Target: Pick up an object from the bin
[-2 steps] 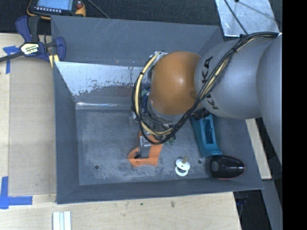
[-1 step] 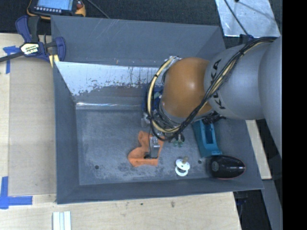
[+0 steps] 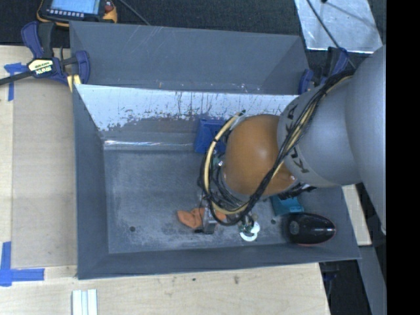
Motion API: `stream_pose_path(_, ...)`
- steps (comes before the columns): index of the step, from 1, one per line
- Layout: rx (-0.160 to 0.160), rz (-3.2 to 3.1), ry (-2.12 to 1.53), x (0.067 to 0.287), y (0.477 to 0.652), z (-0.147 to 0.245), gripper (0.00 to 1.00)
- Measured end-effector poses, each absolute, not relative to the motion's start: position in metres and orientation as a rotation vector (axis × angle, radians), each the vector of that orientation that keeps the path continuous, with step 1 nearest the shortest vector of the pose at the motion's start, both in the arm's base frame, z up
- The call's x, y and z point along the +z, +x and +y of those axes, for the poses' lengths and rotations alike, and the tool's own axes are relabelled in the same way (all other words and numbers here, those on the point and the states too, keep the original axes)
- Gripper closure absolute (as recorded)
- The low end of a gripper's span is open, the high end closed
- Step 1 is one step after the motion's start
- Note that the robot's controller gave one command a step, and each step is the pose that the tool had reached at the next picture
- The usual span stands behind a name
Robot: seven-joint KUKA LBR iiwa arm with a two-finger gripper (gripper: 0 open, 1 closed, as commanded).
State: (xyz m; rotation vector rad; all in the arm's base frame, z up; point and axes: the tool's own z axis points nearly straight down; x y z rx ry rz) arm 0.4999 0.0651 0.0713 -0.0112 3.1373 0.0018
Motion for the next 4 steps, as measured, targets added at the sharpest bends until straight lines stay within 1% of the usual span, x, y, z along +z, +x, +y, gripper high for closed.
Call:
stream_pose_path(1,0.002,3.137,-0.01,0.071,0.5,0.065,1.0)
stream_pose_path(2,0.0,3.148,-0.023,0.114,0.502,0.056,1.0)
stream_pose_path(3,0.001,3.128,-0.021,0.139,0.505,0.049,1.0)
stream_pose_path(4,0.002,3.134,-0.082,0.085,0.503,0.009,1.0)
